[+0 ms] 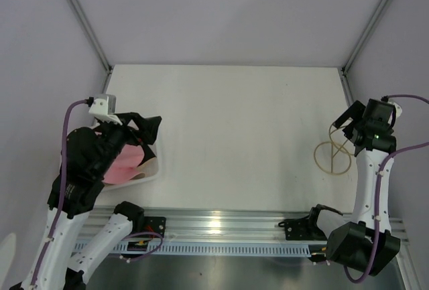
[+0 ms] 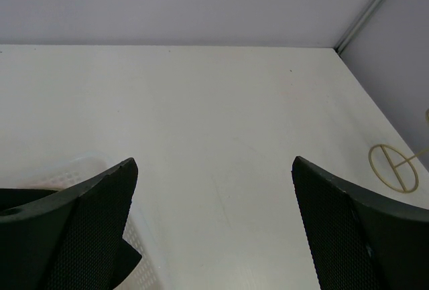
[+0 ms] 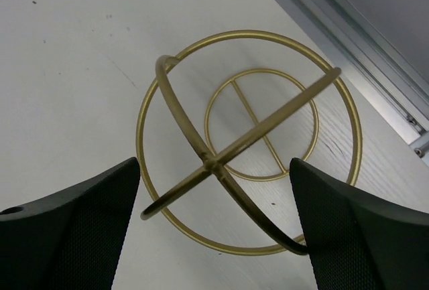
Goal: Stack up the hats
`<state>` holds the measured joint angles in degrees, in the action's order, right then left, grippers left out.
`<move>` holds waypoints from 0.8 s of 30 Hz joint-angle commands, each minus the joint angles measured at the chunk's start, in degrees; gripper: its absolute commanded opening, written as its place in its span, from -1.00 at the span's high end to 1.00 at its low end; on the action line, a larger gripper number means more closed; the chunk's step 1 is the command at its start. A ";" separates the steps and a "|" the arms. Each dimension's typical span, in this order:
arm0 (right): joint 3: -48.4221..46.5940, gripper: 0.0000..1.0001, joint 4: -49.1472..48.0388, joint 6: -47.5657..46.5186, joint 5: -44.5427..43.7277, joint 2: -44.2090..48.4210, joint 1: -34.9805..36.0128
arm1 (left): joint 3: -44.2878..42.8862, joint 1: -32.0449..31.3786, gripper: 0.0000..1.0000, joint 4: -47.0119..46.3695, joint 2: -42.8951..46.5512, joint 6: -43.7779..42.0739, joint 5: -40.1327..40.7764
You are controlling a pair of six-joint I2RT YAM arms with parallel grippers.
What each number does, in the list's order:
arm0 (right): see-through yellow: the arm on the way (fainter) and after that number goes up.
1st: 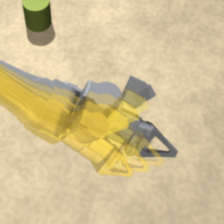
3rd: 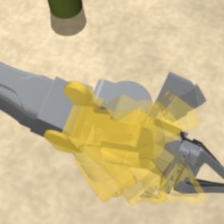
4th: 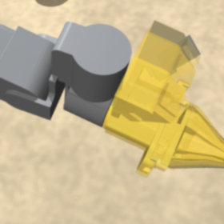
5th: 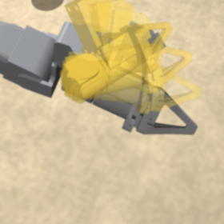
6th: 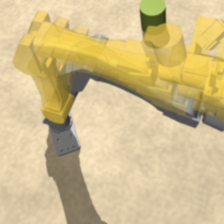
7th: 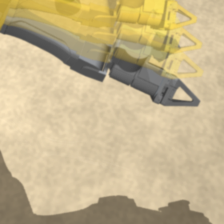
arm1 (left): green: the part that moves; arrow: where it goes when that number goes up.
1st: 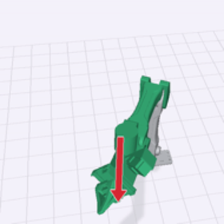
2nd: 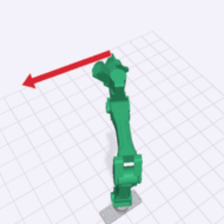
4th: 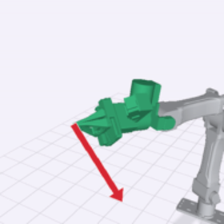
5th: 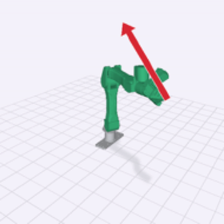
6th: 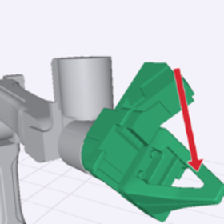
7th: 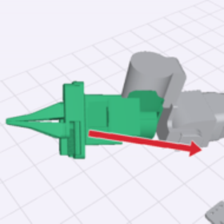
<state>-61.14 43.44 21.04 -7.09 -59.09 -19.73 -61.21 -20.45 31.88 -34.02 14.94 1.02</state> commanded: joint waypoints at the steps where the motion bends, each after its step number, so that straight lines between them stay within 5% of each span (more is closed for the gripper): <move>1: 1.90 -0.89 -5.64 0.32 3.14 -0.15 2.05 | -1.72 -1.17 -0.99 0.64 -0.61 -1.93 1.98; 24: 1.03 -0.71 -15.31 1.20 3.05 -13.59 29.56 | -0.75 1.99 -0.99 -0.85 -1.57 -1.32 -2.16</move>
<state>-58.00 29.39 21.26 -5.54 -70.52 7.46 -61.25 -18.87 32.29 -34.63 14.46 -0.23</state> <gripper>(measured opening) 0.859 0.994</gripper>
